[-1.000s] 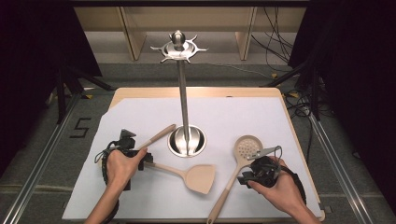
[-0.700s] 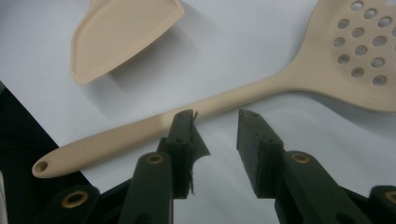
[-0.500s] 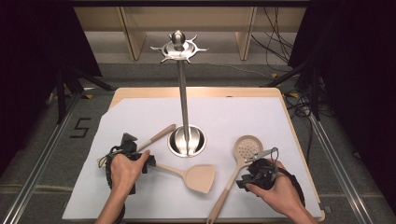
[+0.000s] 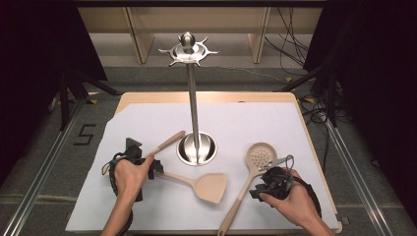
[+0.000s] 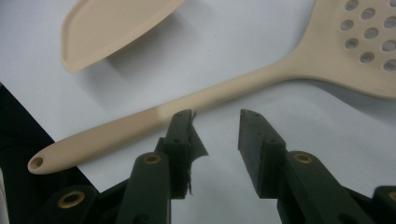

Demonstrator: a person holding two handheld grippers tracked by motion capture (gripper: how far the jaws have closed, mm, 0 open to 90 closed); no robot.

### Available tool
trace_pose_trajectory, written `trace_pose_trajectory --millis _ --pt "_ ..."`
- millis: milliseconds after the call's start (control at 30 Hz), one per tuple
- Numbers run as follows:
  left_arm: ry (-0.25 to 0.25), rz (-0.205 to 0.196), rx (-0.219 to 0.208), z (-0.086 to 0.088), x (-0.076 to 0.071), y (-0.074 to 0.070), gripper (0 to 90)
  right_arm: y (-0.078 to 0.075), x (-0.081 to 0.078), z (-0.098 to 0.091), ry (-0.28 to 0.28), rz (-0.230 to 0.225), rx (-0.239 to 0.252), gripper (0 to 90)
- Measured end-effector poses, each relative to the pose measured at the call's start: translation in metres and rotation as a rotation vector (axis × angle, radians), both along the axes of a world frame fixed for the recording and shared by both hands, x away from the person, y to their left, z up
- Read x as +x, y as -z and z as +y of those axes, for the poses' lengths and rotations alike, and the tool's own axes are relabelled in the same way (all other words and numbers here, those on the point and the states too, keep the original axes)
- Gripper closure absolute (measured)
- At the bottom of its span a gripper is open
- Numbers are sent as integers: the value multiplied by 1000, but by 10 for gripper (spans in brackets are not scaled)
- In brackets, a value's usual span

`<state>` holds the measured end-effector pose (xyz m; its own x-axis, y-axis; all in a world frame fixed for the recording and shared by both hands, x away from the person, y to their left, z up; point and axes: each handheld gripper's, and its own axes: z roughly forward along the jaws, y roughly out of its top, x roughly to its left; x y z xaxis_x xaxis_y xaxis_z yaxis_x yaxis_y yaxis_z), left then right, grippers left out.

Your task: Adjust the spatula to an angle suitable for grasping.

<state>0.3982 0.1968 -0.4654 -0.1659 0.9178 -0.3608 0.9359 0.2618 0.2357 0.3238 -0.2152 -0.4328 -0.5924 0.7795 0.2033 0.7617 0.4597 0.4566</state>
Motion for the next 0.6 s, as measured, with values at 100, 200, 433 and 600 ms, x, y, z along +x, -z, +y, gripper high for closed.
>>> trace_pose_trajectory --millis 100,200,433,600 --pt "9 41 -9 -7 7 2 146 1 0 1 -5 1 -14 653" --pt "42 62 41 -19 13 5 0 1 -1 2 -12 -8 -7 652" --pt "59 98 128 -31 17 6 0 -1 -4 1 6 11 -3 649" --pt "69 163 250 -41 21 2 89 1 -2 0 -31 -1 -8 651"
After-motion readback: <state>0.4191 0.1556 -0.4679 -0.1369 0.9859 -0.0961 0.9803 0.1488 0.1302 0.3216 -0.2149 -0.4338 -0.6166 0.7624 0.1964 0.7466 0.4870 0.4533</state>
